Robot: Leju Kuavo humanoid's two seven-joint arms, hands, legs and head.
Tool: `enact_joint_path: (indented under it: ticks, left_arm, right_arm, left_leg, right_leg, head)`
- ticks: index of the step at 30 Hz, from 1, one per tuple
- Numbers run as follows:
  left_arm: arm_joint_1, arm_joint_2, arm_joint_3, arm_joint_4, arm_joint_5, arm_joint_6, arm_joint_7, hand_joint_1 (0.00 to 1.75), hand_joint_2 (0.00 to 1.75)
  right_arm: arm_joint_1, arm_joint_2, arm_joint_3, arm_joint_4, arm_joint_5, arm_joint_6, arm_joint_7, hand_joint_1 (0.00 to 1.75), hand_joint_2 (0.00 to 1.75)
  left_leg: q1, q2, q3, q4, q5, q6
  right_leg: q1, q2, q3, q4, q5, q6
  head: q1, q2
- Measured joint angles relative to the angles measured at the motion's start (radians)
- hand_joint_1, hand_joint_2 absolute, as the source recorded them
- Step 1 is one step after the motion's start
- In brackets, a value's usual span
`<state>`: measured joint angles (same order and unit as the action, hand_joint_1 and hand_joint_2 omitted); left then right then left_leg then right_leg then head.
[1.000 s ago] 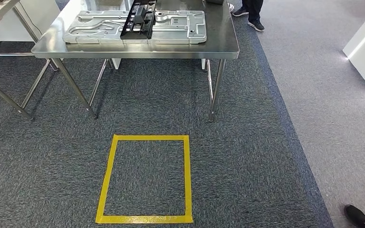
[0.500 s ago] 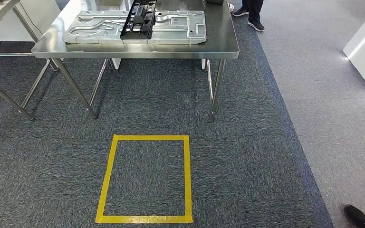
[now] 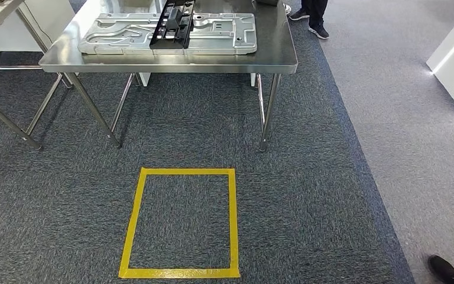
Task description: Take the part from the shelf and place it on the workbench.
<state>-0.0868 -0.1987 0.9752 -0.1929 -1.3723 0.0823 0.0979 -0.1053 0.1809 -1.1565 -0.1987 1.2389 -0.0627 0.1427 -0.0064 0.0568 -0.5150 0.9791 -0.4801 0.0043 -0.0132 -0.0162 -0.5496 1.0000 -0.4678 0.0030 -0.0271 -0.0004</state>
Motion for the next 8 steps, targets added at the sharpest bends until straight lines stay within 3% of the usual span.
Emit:
enact_joint_path:
  ticks: [8]
  left_arm:
    - [0.023, 0.020, -0.093, -0.013, 0.160, -0.009, -0.012, 1.75, 1.75]
  right_arm:
    - [0.027, -0.015, 0.124, -0.015, -0.145, 0.004, -0.018, 1.75, 1.75]
  left_leg:
    - [0.000, 0.000, 0.000, 0.000, 0.000, -0.001]
  right_leg:
    - [0.000, 0.000, 0.000, 0.000, 0.000, 0.000]
  head:
    - [0.000, 0.000]
